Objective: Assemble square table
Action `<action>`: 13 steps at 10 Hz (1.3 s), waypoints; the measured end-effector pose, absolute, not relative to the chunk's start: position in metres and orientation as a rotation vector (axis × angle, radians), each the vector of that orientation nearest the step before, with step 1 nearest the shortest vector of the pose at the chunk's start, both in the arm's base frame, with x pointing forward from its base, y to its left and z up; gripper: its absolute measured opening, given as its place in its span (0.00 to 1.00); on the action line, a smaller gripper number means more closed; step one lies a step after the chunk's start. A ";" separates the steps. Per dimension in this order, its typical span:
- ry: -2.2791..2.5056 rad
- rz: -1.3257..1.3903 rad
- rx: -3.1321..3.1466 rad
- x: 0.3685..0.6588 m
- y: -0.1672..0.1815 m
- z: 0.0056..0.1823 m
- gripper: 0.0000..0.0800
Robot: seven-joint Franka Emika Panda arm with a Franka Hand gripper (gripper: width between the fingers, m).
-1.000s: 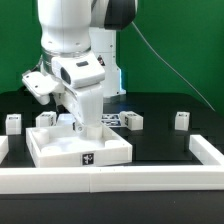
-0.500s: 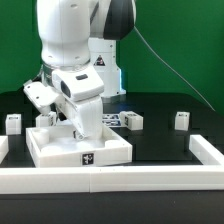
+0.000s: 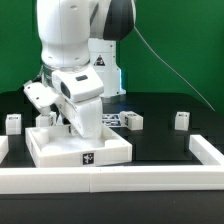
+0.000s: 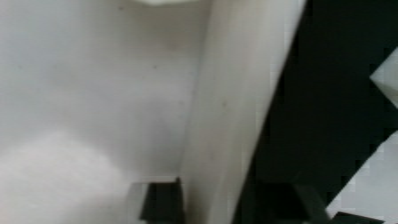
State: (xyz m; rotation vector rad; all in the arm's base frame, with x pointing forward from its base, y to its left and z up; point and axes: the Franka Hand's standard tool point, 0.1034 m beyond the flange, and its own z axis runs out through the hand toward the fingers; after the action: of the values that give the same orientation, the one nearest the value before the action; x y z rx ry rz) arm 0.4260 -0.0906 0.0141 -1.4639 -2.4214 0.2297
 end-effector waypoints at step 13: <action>-2.182 0.296 -1.886 0.465 0.007 0.024 0.10</action>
Offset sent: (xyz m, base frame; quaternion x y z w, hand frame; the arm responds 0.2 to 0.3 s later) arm 0.0000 0.0000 0.0000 0.0000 0.0000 0.0000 1.0000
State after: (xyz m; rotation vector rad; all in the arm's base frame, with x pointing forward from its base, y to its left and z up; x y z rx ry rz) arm 0.4651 0.0074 0.0239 -1.8858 -2.1815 0.2965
